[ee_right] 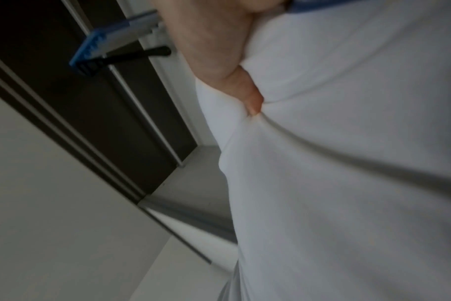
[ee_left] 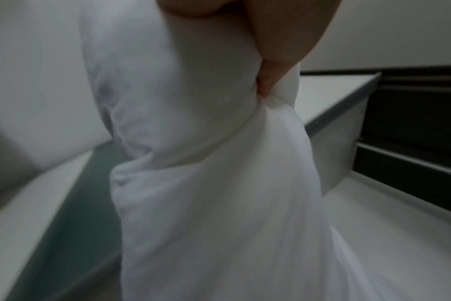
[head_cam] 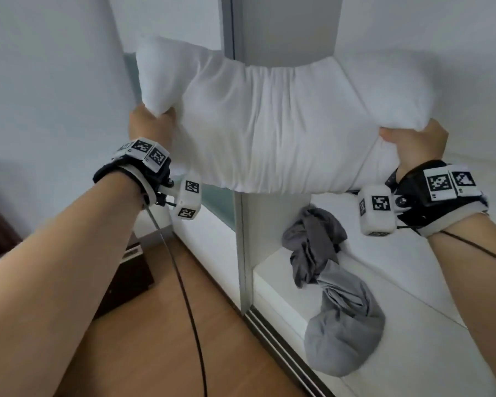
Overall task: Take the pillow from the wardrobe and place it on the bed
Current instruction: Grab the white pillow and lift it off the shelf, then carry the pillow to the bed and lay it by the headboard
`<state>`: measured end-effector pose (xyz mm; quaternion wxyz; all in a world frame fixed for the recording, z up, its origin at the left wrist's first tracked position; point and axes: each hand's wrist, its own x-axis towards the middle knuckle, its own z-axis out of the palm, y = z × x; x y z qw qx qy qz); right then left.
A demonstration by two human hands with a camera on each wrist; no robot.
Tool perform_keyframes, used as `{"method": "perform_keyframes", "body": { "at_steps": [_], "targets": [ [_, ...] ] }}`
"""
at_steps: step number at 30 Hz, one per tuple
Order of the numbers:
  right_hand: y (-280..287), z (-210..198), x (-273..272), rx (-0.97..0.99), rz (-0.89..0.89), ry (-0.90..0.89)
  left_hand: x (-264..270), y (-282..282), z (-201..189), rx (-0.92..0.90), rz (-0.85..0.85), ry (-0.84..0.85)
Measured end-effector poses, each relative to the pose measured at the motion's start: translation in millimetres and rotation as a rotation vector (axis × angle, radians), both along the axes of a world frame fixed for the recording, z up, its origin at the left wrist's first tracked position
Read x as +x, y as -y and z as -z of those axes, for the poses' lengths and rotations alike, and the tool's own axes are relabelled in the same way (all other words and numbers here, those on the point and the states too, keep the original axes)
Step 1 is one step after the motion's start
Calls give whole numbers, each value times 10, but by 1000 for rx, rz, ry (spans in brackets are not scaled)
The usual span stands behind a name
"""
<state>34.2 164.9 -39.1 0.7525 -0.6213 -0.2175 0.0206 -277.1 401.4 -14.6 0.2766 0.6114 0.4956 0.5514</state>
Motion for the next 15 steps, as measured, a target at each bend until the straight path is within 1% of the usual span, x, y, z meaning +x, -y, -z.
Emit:
{"method": "perform_keyframes", "body": {
  "at_steps": [3,7,11,12,13,15],
  "targets": [
    [-338,-6,-565,13,-135,6,-887,65,27,14,-156,12],
    [-896,34,-1480,-1,-318,15,-2181,190,121,-20,-351,-30],
    [-1446,153,-2578,-36,-501,-5,-3548,353,276,-67,-525,-89],
    [-1542,196,-2810,-37,-536,-4,-3810,386,323,-85,-555,-104],
    [-1693,259,-3150,-39,-585,-5,-4172,462,368,-109,-593,-116],
    [-1901,366,-3644,-38,-645,-5,-4662,535,480,-134,-649,-111]
  ]
}}
